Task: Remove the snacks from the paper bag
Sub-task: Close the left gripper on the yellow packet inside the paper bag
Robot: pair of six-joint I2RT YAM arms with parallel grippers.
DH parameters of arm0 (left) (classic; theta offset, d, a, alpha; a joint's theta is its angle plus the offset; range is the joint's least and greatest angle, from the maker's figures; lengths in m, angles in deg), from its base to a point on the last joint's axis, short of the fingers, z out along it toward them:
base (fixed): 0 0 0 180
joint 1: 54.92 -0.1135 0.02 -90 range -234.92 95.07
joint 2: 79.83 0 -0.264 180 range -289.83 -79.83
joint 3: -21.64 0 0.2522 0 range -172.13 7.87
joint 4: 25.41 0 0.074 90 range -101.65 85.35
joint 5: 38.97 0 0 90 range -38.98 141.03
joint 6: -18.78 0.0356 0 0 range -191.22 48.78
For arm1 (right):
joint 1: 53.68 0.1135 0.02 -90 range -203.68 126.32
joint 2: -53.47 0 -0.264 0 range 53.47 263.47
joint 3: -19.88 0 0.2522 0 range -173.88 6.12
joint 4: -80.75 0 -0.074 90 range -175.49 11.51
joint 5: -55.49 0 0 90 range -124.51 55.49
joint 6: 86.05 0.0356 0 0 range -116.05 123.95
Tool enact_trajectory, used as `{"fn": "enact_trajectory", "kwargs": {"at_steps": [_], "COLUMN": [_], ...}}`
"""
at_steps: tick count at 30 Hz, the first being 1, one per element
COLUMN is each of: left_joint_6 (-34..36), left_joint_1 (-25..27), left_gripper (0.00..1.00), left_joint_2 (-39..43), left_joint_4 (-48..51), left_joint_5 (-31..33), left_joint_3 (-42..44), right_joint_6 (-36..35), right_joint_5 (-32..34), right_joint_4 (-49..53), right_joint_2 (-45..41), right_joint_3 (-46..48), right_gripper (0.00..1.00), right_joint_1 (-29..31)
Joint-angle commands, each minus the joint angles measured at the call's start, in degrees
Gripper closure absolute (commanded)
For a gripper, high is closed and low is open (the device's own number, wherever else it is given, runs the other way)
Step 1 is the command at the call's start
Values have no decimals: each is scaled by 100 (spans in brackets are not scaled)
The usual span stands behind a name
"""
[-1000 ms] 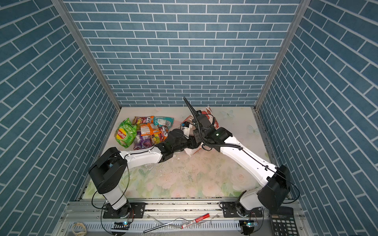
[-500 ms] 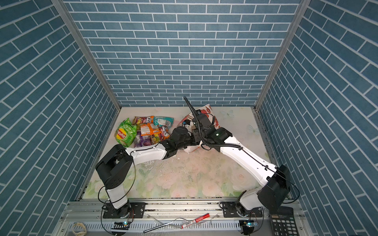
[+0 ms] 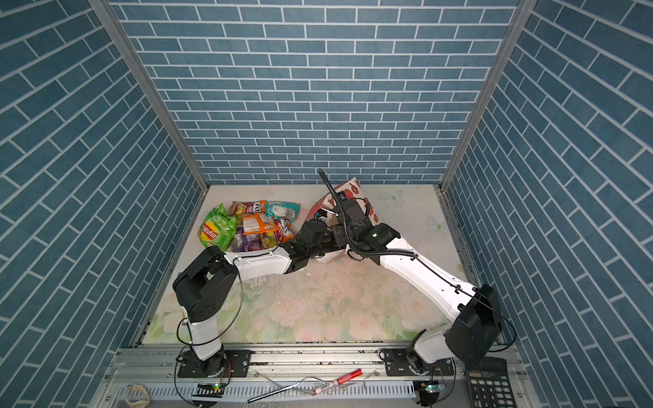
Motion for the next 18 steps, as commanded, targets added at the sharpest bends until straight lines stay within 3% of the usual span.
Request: {"fn": "enact_trajectory", "kwargs": {"at_steps": [1,18], "left_joint_6": [-51,-1045], "left_joint_1": [-27,-159], "left_gripper": [0,3], "left_joint_2": [38,-762], "left_joint_4": [-149,-999], "left_joint_5": [278,431], "left_joint_3": [-149,-530], "right_joint_6": [19,59], "right_joint_5": [-440,-867], "right_joint_4": [-194,-666], "right_joint_2": [-192,-158], "right_joint_3": [17,146], "right_gripper": [100,100], "right_joint_1": [69,69]}}
